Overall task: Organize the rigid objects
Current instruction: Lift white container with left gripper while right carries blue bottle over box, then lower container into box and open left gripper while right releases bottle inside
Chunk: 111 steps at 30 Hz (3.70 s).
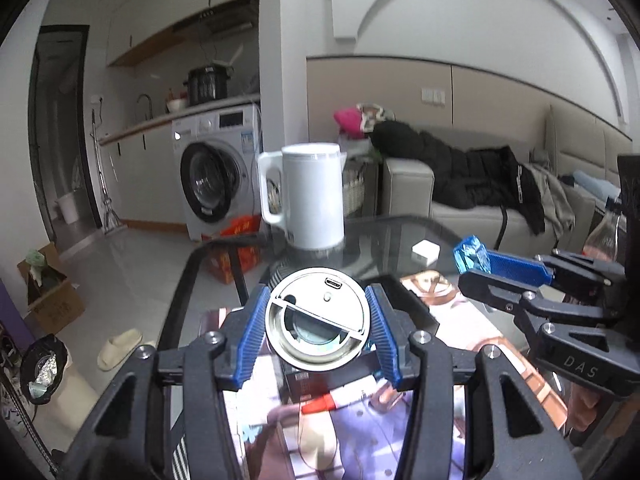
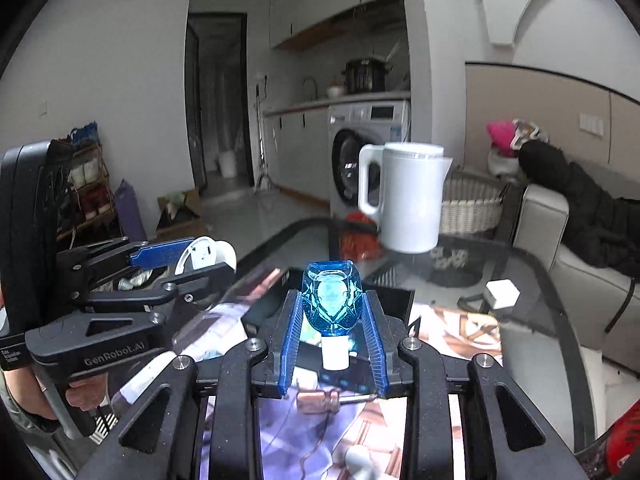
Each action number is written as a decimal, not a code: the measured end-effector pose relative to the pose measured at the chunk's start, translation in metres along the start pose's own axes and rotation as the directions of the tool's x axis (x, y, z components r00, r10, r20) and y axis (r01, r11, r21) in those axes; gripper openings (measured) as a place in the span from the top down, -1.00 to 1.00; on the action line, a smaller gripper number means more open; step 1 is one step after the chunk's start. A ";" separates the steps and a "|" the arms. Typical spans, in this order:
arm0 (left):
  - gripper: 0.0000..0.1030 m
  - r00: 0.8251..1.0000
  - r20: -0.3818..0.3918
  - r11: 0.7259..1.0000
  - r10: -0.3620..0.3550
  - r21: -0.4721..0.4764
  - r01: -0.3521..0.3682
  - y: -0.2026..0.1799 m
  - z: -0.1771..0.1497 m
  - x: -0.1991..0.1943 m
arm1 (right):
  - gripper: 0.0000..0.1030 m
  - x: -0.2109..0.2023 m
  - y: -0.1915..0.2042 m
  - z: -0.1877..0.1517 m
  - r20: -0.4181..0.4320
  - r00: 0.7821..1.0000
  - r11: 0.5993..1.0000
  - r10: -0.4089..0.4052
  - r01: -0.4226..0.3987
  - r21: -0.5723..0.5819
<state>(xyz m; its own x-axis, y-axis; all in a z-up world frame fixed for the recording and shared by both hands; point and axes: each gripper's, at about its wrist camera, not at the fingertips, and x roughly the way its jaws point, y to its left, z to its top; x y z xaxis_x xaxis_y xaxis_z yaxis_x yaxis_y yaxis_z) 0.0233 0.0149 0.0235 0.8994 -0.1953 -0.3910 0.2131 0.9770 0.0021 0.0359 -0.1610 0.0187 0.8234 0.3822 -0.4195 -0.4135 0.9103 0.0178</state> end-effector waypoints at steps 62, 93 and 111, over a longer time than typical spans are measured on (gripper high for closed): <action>0.07 0.933 -0.359 0.987 0.007 -0.146 -0.063 0.016 -0.005 0.140 | 0.42 0.146 -0.033 0.008 -0.362 0.932 0.985 -0.012 0.073 0.155; -0.06 0.879 -0.474 0.985 -0.057 -0.172 -0.028 0.015 -0.019 0.157 | 0.38 0.170 -0.036 -0.018 -0.507 0.860 0.983 0.054 0.043 0.177; -0.26 0.894 -0.444 0.995 -0.064 -0.097 0.023 0.027 -0.016 0.098 | 0.24 0.109 -0.047 -0.013 -0.459 0.876 0.967 0.152 -0.035 0.253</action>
<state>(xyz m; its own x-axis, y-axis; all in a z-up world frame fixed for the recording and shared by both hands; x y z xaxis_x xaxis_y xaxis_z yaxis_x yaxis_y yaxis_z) 0.1108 0.0238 -0.0294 0.6211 -0.1994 -0.7579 0.1956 0.9759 -0.0965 0.1400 -0.1645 -0.0394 0.4799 0.4000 -0.7808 -0.3303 0.9069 0.2615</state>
